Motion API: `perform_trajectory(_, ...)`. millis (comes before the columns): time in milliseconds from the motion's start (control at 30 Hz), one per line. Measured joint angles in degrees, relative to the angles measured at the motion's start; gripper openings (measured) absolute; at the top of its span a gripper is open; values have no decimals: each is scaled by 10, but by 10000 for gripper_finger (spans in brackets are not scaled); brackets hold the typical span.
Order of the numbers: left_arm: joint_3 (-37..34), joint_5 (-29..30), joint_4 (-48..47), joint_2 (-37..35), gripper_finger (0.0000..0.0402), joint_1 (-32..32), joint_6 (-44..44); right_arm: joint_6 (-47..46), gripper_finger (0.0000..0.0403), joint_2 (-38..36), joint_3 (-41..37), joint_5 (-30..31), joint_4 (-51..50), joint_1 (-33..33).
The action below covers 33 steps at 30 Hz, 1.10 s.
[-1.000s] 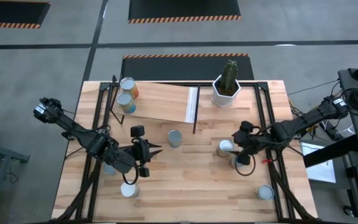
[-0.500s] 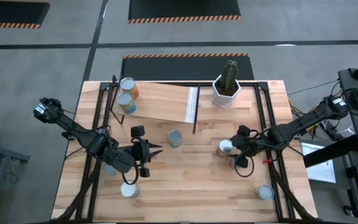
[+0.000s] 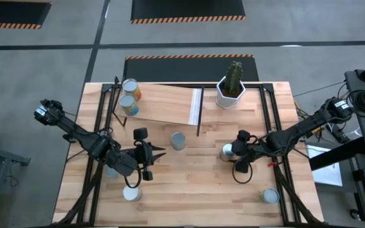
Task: Pick and place cans onto a shelf
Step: Put the large canned oranges on the shelf
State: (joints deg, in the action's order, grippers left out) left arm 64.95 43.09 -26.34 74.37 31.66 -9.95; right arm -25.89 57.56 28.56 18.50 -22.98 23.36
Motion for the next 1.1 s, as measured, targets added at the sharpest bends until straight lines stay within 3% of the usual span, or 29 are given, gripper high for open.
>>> perform_trajectory(267,0,0,3,0,43,0,5,-11,362,15,0,0,23,0)
perform_trajectory(500,0,29,5,-1,43,0,25,-11,288,10,0,-4,26,0)
perform_trajectory(633,0,54,5,-11,43,0,45,-21,283,6,9,-5,19,0)
perform_trajectory(800,-2,87,-11,-34,43,0,88,-26,306,6,61,-18,8,0)
perform_trajectory(1100,-47,92,11,-138,43,0,107,-6,300,26,201,-20,-42,-1)
